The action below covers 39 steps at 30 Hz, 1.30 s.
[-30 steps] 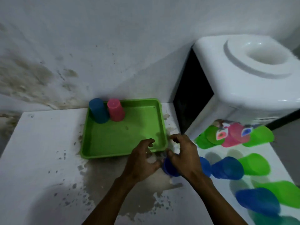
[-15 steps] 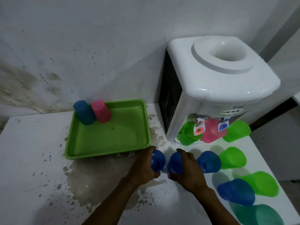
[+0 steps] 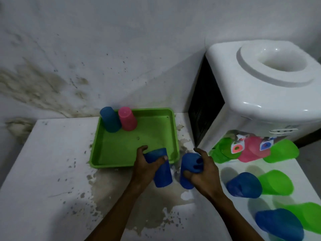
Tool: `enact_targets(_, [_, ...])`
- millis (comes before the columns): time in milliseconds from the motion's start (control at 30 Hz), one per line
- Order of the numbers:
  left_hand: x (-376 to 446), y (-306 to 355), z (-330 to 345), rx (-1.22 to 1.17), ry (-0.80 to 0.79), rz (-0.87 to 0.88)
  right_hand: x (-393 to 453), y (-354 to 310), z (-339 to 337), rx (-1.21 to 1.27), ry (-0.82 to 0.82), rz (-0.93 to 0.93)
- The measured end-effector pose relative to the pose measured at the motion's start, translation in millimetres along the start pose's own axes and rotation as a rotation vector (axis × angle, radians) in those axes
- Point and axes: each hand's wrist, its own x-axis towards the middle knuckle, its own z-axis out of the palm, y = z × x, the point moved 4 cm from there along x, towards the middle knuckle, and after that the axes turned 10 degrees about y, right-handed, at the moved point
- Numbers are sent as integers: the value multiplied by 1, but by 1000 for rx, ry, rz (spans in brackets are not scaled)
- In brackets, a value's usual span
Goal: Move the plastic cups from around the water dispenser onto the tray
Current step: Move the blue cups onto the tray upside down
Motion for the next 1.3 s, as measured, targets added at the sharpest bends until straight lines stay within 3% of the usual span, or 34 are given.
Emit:
enact_targets(167, [30, 3, -24, -102, 87, -242, 22, -24, 25, 231, 76, 73])
enact_targets(267, [44, 3, -30, -146, 33, -414, 41, -35, 43, 387, 80, 207])
enact_targets(367, [55, 9, -30, -192, -32, -481, 63, -40, 64, 493, 33, 408])
enact_targets(467, [75, 9, -31, -251, -46, -488, 92, -40, 88, 413, -16, 533])
enact_targets(567, [100, 2, -35, -224, -15, -445, 119, -52, 107, 210, -97, 450])
enact_targets(733, [120, -9, -51, -137, 52, -431, 158, -87, 132, -249, -108, 155])
enact_targets(900, [121, -13, -65, -153, 103, -414, 181, -107, 165, -454, -108, -77])
enact_targets(1000, [121, -11, -70, -120, 122, -372, 189, -108, 176, -483, -99, -135])
enact_targets(1300, [126, -3, -69, 4, 94, -242, 185, -106, 203, -266, -68, -279])
